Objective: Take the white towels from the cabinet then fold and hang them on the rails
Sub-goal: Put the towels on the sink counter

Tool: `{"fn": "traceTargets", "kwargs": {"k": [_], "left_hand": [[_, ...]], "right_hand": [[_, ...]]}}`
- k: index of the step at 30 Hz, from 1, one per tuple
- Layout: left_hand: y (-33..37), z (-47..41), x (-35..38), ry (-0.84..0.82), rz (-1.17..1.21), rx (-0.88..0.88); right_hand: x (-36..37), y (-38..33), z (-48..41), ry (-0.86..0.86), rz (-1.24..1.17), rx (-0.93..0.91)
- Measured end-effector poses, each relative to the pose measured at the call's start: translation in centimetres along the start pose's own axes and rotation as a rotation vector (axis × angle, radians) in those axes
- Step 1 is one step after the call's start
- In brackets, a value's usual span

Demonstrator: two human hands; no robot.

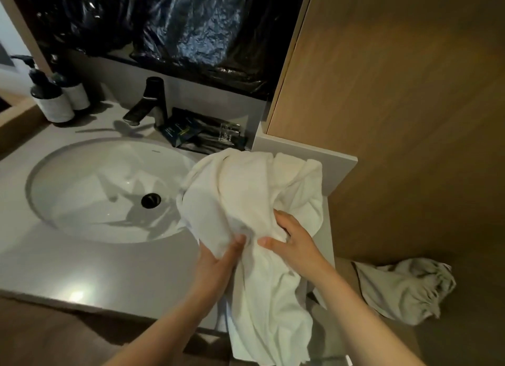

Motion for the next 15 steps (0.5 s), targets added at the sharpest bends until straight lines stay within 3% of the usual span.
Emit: {"fn": "traceTargets", "kwargs": {"k": [7, 11, 13, 15], "left_hand": [[0.0, 0.3, -0.4, -0.063, -0.027, -0.004], [1.9, 1.6, -2.7, 0.116, -0.233, 0.054], [3.9, 3.0, -3.4, 0.158, -0.391, 0.177], [7.4, 4.7, -3.3, 0.198, -0.603, 0.460]], "right_hand": [[-0.3, -0.5, 3.7, 0.140, -0.020, 0.023], [0.2, 0.1, 9.0, 0.229, -0.032, 0.078], [1.4, 0.7, 10.9, 0.212, 0.073, 0.102], [2.6, 1.6, 11.9, 0.175, 0.103, 0.133]]}}
Point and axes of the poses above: each hand's wrist, its own z-axis away from the middle knuckle, its own x-axis out of the palm, y = z × x, the point moved 8 cm from there along -z, towards the middle knuckle, and after that the axes turned 10 degrees about -z, right-handed, at the moved point
